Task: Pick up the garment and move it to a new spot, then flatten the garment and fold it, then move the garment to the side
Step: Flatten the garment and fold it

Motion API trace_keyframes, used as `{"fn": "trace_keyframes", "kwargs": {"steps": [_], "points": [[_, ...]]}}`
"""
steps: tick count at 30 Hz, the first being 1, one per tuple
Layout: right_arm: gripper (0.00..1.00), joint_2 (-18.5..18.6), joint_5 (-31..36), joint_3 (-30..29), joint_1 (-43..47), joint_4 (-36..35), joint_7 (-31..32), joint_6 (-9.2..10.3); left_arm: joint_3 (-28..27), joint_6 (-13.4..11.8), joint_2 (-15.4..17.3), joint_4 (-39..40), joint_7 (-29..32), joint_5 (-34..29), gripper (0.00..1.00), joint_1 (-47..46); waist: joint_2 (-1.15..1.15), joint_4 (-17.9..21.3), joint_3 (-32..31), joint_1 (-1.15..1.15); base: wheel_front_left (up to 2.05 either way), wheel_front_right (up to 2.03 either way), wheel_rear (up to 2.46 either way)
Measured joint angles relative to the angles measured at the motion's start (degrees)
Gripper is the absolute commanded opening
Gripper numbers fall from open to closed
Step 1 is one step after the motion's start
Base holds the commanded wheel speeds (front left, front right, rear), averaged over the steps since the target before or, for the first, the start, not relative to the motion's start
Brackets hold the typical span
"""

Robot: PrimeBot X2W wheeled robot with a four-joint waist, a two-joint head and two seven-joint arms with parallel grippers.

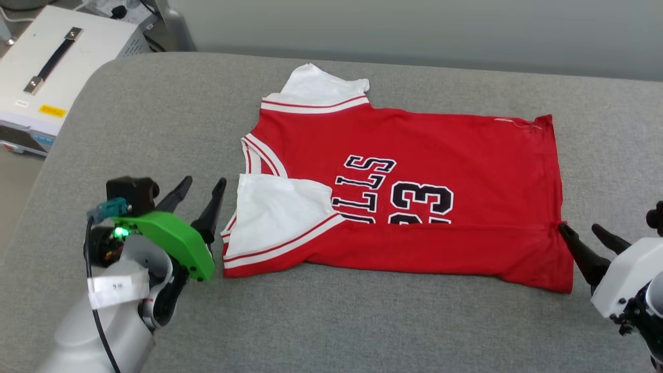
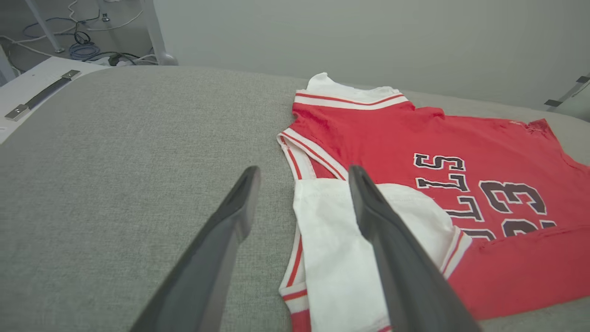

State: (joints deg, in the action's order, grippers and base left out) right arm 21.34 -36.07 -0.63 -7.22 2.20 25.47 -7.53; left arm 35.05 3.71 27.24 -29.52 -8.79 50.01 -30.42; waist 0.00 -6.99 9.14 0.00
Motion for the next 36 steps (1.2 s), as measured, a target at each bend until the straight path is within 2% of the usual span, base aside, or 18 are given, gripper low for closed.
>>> {"fn": "trace_keyframes", "kwargs": {"steps": [4,10,17,25,31,32,33,34,36], "points": [[1.0,-1.1,3.7,-0.7,3.4,-2.8,2.6,0.0,-0.4,-3.5,0.6,4.5,0.8,1.3,1.0,5.4,0.0,-0.1,-1.9,0.0,0.0,0.0,0.0],[1.0,-5.6,9.0,-3.7,6.9,-7.7,8.5,0.0,-0.1,-11.3,3.3,13.9,6.8,2.5,1.0,12.5,0.0,0.5,-1.3,0.0,0.0,0.0,0.0],[1.0,-9.7,13.0,-6.1,7.5,-12.1,11.3,0.0,2.1,-15.9,5.7,19.2,14.0,2.4,1.0,14.3,0.0,1.4,1.5,0.0,0.0,0.0,0.0],[1.0,-11.1,13.4,-6.3,7.4,-14.2,12.1,0.0,2.0,-17.9,5.6,17.0,14.9,2.3,1.0,13.8,0.0,2.9,5.4,0.0,0.0,0.0,0.0],[1.0,-11.2,13.4,-6.2,7.1,-14.4,12.1,0.0,2.1,-17.4,5.5,13.4,15.2,1.9,1.0,11.6,0.0,4.1,7.6,0.0,0.0,0.0,0.0],[1.0,-11.2,13.5,-6.3,7.1,-14.3,12.1,0.0,2.2,-16.8,5.5,13.0,16.0,2.1,0.74,11.3,0.0,4.2,7.9,0.0,0.0,0.0,0.0],[1.0,-11.2,13.6,-6.3,7.1,-14.3,12.1,0.0,2.3,-16.4,5.5,12.7,16.5,2.3,0.29,11.0,0.0,4.2,8.1,0.0,0.0,0.0,0.0],[1.0,-11.2,13.8,-6.3,7.1,-14.2,12.1,0.0,2.5,-15.7,5.5,12.2,17.0,2.4,0.0,10.4,0.0,4.2,8.2,0.0,0.0,0.0,0.0],[1.0,-11.2,13.8,-6.6,7.1,-14.1,12.1,0.0,2.9,-14.5,5.2,11.5,17.5,2.6,0.0,9.7,0.0,4.1,8.0,0.0,0.0,0.0,0.0]]}}
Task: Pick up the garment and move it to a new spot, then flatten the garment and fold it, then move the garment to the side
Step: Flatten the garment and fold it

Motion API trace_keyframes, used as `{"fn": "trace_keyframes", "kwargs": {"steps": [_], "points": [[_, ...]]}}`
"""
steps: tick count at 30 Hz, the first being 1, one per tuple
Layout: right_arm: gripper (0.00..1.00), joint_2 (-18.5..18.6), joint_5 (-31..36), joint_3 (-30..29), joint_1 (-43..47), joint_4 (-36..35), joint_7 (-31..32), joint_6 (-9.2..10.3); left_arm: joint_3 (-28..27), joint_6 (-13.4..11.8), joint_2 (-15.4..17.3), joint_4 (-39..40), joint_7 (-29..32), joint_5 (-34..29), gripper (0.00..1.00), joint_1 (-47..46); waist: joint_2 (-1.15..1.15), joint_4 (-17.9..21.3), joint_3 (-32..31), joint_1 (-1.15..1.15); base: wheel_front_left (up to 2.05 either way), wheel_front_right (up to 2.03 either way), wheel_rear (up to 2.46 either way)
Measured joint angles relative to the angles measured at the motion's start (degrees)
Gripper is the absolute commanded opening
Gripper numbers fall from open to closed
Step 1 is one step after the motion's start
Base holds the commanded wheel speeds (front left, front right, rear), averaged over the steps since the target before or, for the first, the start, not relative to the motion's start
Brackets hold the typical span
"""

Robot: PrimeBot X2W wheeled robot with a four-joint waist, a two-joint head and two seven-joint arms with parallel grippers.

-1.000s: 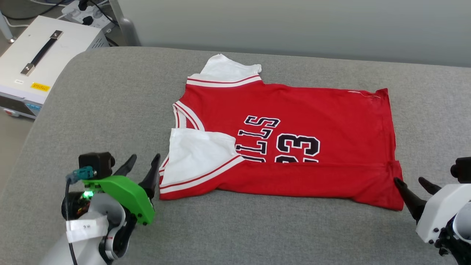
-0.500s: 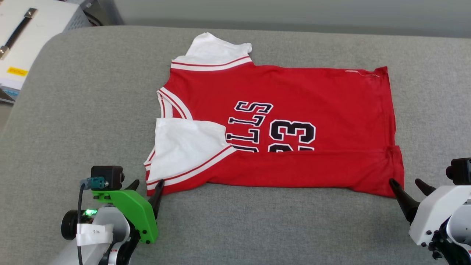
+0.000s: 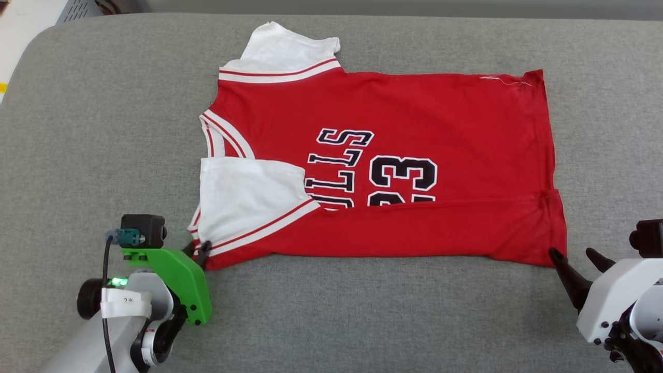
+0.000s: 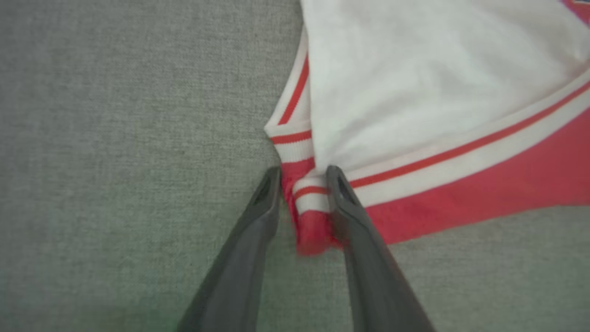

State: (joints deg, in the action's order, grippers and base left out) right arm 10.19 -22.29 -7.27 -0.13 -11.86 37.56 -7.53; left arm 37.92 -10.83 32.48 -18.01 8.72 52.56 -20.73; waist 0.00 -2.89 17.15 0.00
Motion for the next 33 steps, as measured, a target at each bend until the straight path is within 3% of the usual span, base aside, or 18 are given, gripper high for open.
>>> {"fn": "trace_keyframes", "kwargs": {"steps": [10,20,28,29,31,32,33], "points": [[1.0,-1.1,2.4,-3.0,-1.0,2.4,3.4,0.01,-0.2,2.4,-1.9,3.0,-4.7,0.8,0.0,1.4,0.0,-2.4,-3.2,0.0,0.0,0.0,0.0],[1.0,-3.9,8.7,-5.8,-4.2,8.1,7.2,0.01,-1.0,-1.0,0.8,15.6,-5.0,-0.7,0.0,1.9,0.0,-5.6,-3.3,0.0,0.0,0.0,0.0],[1.0,-4.8,10.3,-7.2,-6.4,11.5,7.6,0.01,-0.6,-2.6,1.6,18.5,-3.8,-0.9,0.0,2.8,0.0,-6.6,-1.1,0.0,0.0,0.0,0.0],[0.81,-4.9,10.3,-7.2,-6.4,11.9,7.7,0.01,-0.6,-2.6,1.6,18.5,-3.8,-0.8,0.0,2.8,0.0,-6.7,-0.9,0.0,0.0,0.0,0.0],[0.13,-5.1,9.9,-7.3,-6.5,12.6,7.9,0.01,-0.6,-2.6,1.6,18.5,-3.8,-0.8,0.0,2.9,0.0,-6.9,-0.7,0.0,0.0,0.0,0.0],[0.0,-5.1,9.8,-7.5,-6.7,12.9,7.9,0.01,-0.6,-2.6,1.6,18.5,-3.8,-0.8,0.0,2.9,0.0,-6.9,-0.6,0.0,0.0,0.0,0.0],[0.0,-5.1,9.8,-7.5,-6.9,13.3,7.9,0.01,-0.5,-2.6,1.6,18.4,-3.8,-0.8,0.0,3.0,0.0,-6.9,-0.7,0.0,0.0,0.0,0.0]]}}
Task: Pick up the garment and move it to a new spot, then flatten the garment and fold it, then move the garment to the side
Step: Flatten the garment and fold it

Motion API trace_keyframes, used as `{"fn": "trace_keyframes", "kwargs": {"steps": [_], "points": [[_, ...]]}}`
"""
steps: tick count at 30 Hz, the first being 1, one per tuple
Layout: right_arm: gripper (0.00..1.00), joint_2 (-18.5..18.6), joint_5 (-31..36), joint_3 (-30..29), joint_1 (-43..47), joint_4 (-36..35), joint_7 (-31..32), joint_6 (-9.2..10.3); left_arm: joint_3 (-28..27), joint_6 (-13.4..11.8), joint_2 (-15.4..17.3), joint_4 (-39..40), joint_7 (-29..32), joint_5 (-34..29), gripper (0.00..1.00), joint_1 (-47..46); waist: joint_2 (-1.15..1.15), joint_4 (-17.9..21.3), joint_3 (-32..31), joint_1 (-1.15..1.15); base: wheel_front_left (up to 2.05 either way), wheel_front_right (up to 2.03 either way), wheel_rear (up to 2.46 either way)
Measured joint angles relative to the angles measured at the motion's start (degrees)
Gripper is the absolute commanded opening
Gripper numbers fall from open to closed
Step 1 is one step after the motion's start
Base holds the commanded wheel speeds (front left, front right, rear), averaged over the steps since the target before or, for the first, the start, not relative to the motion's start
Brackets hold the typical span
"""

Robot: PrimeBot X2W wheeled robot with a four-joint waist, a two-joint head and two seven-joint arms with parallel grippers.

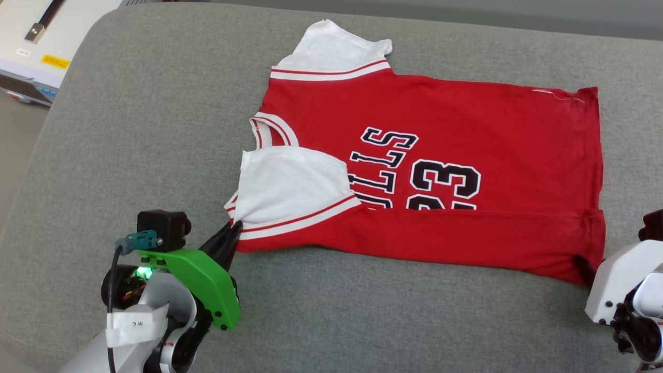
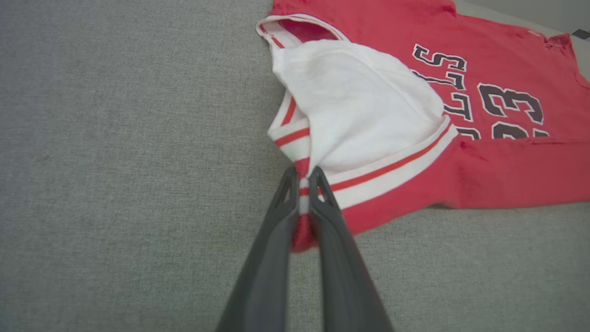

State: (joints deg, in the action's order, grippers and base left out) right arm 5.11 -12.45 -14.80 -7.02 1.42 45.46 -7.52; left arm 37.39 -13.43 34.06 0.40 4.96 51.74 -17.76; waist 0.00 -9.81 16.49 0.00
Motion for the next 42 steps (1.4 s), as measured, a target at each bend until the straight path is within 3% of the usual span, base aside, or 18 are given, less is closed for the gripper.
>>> {"fn": "trace_keyframes", "kwargs": {"steps": [14,26,35,42], "points": [[0.0,3.2,-2.4,0.0,0.0,1.7,0.0,-0.04,1.4,0.0,0.4,-3.1,1.2,0.3,0.0,2.2,0.0,1.0,-4.5,0.0,0.0,0.0,0.0],[0.0,5.7,-6.0,-2.0,9.0,-5.9,6.6,-0.04,4.8,0.0,2.3,-2.1,4.3,0.8,0.0,8.2,0.0,2.0,-10.4,0.0,0.0,0.0,0.0],[0.0,3.7,-6.9,-3.9,15.2,-8.1,8.8,-0.04,7.2,0.8,1.7,-3.9,5.2,1.8,0.0,10.9,0.0,2.7,-11.2,0.0,0.0,0.0,0.0],[0.0,2.4,-8.0,-3.1,15.3,-3.8,7.6,-0.02,8.2,1.7,0.1,-8.0,4.9,1.8,0.0,10.9,0.0,3.1,-11.1,0.0,0.0,0.0,0.0]]}}
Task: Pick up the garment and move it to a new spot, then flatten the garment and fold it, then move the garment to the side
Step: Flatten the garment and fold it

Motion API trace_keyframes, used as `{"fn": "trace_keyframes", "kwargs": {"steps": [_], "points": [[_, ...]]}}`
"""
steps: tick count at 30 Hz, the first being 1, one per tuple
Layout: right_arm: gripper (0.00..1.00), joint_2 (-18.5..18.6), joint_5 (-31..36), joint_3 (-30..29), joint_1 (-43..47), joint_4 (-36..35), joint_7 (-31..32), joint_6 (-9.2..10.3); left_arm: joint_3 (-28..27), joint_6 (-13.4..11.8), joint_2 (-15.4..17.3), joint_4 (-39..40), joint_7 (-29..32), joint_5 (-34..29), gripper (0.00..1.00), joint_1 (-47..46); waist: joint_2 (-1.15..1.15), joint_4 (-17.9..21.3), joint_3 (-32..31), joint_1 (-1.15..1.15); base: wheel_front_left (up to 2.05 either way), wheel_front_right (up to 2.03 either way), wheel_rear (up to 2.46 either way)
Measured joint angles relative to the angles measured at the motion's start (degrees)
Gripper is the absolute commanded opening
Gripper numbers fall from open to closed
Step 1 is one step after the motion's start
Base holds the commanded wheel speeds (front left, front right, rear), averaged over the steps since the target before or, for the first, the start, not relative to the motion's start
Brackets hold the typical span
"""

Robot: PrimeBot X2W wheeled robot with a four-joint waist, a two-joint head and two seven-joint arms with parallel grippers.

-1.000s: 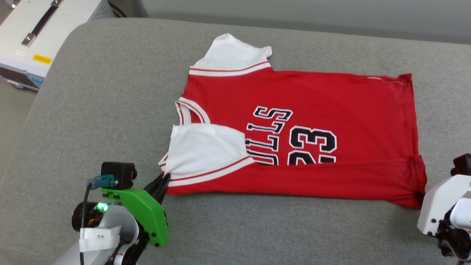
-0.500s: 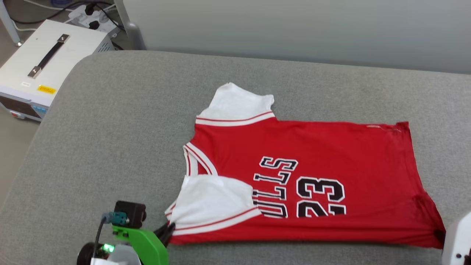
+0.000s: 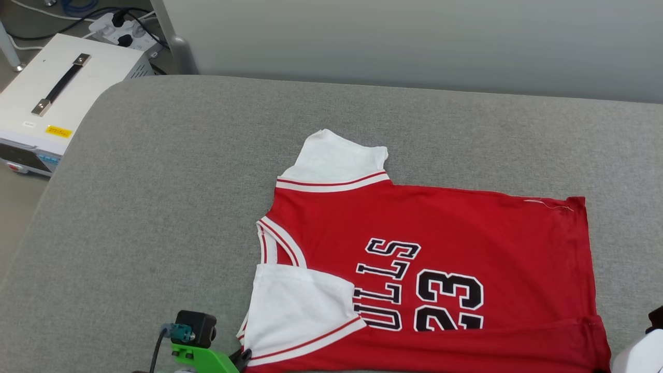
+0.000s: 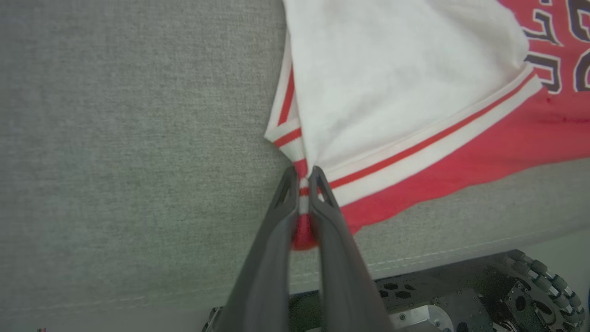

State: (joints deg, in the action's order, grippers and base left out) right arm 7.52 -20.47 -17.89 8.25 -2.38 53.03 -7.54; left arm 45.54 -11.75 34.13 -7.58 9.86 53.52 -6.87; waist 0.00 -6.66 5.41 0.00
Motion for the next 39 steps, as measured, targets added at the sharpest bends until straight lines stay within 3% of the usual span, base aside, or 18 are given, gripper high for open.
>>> {"fn": "trace_keyframes", "kwargs": {"steps": [1,2,3,12,19,22,29,35,39], "points": [[0.0,0.0,0.0,0.0,-0.1,0.5,-0.4,0.0,0.1,0.0,-0.2,-0.5,-0.3,0.0,0.45,0.0,0.0,0.0,0.0,0.0,0.0,0.0,0.0],[0.44,0.1,0.0,0.3,-0.2,0.9,-1.0,0.0,0.1,0.0,-0.4,-1.0,-0.6,-0.1,1.0,-0.1,0.0,0.1,0.0,0.0,0.0,0.0,0.0],[1.0,0.4,0.0,0.6,-0.2,1.1,-1.7,0.0,0.1,0.0,-0.5,-1.4,-0.8,-0.1,1.0,-0.1,0.0,0.1,0.0,0.0,0.0,0.0,0.0],[1.0,3.0,-1.6,1.4,-2.2,1.0,-11.5,0.01,-1.8,0.3,-1.5,-2.4,-7.6,-1.7,1.0,-0.5,0.0,0.0,-2.4,0.0,0.0,0.0,0.0],[1.0,7.5,-1.0,5.4,-5.5,-3.4,-27.6,0.01,-5.9,-0.2,-2.3,0.9,-20.4,-6.0,1.0,-3.8,0.0,0.2,-4.3,0.0,0.0,0.0,0.0],[1.0,7.9,-1.4,7.1,-5.7,-4.5,-33.7,0.01,-7.1,-0.2,-3.0,3.0,-23.0,-7.8,1.0,-4.6,0.0,0.4,-4.3,0.0,0.0,0.0,0.0],[1.0,6.1,-1.4,8.7,-6.0,-6.4,-43.2,0.01,-12.3,0.8,-6.0,7.5,-24.5,-12.5,1.0,-5.7,0.0,1.1,-2.6,0.0,0.0,0.0,0.0],[1.0,3.3,-0.8,9.9,-6.2,-8.5,-45.5,0.01,-12.7,4.3,-5.9,6.0,-24.3,-15.7,1.0,-10.2,0.0,2.4,0.2,0.0,0.0,0.0,0.0],[1.0,2.4,-0.1,10.3,-7.6,-10.1,-45.7,0.01,-11.1,7.8,-3.8,3.7,-19.0,-17.0,1.0,-17.7,0.0,3.7,2.8,0.0,0.0,0.0,0.0]]}}
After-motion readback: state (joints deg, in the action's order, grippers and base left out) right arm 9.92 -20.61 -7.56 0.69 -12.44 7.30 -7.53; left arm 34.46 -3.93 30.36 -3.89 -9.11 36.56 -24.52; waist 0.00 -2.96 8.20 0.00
